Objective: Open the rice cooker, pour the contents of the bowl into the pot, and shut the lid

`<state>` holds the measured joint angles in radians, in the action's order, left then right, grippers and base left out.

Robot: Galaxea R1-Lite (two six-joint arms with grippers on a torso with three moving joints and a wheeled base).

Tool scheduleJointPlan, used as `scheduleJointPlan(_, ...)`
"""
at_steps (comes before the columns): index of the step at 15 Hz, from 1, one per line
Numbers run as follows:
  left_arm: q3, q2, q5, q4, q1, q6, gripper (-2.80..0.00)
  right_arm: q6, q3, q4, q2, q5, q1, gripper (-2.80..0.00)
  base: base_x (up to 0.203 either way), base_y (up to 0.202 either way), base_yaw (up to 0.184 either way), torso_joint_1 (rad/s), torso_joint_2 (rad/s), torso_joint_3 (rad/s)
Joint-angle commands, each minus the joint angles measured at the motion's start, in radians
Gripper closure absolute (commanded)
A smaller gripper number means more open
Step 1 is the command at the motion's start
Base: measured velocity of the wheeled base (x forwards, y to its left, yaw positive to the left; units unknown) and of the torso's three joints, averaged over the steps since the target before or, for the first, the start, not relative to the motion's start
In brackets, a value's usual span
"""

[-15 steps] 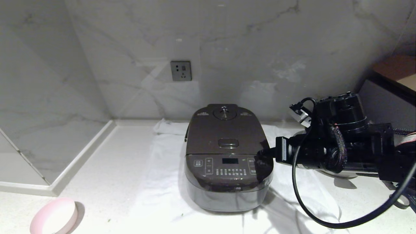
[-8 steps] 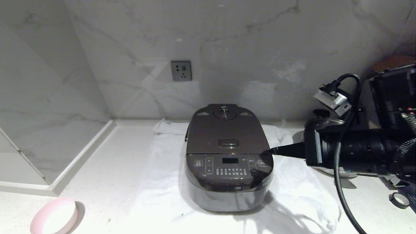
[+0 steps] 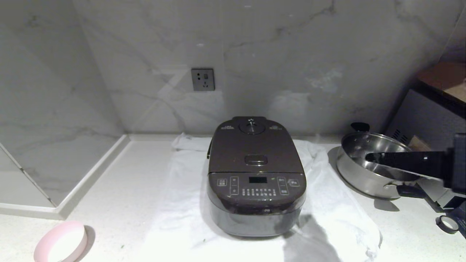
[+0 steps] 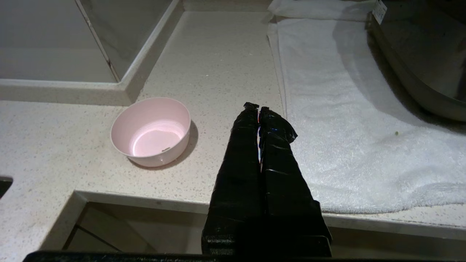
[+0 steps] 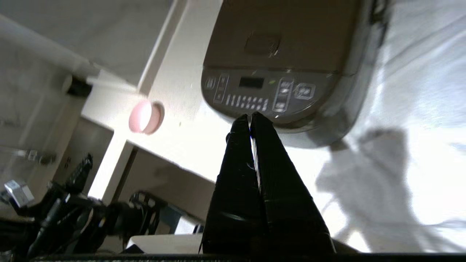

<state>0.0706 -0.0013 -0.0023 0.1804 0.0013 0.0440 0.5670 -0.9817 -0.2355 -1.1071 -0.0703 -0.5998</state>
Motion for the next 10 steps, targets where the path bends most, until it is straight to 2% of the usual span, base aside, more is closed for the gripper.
scheduleJointPlan(1, 0.001, -0.002, 0.0, 0.003, 0.0, 0.0, 0.0, 0.0, 0.004, -0.03, 0.16, 0.038, 0.023, 0.0, 0.0, 0.0, 0.0, 0.0, 0.0, 0.0)
scheduleJointPlan(3, 0.001, -0.002, -0.01, 0.007, 0.003, 0.033, 0.0, -0.013, 0.018, -0.051, 0.242, 0.053, 0.113, 0.0, 0.0, 0.0, 0.0, 0.0, 0.0, 0.0)
scheduleJointPlan(6, 0.0, -0.002, -0.011, 0.005, 0.002, 0.048, 0.0, -0.074, 0.058, -0.083, 0.379, 0.079, 0.178, 0.0, 0.0, 0.0, 0.0, 0.0, 0.0, 0.0)
scheduleJointPlan(10, 0.0, -0.002, -0.012, 0.004, 0.0, 0.046, 0.0, -0.167, 0.092, -0.142, 0.55, 0.248, 0.294, 0.0, 0.0, 0.0, 0.0, 0.0, 0.0, 0.0)
